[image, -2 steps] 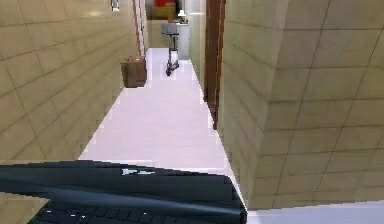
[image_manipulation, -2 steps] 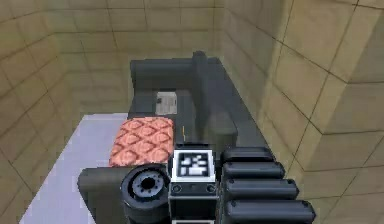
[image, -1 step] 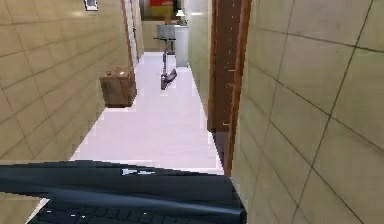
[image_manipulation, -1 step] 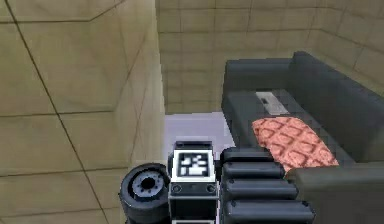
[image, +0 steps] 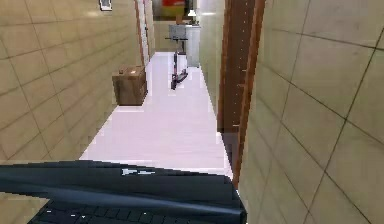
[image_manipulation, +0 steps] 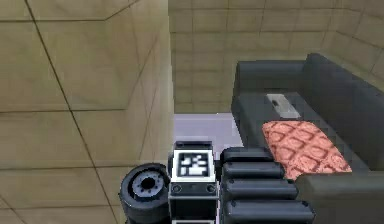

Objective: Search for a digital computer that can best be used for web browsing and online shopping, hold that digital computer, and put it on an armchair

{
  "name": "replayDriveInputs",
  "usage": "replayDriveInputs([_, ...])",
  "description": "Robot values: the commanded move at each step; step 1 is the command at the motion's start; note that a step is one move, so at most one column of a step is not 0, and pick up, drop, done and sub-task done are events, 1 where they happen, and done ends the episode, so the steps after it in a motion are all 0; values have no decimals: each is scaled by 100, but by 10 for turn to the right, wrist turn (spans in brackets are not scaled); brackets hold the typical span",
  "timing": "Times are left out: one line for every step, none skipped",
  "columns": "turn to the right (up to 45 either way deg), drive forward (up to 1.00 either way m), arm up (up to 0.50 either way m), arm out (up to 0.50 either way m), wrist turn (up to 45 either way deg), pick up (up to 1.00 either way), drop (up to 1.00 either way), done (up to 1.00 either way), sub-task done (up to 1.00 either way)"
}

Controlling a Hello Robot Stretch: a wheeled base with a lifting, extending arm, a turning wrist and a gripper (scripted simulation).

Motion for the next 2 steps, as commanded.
replayDriveInputs([0,100,0,0,0,0,0,0,0])
replayDriveInputs([-30,0,0,0,0,0,0,0,0])
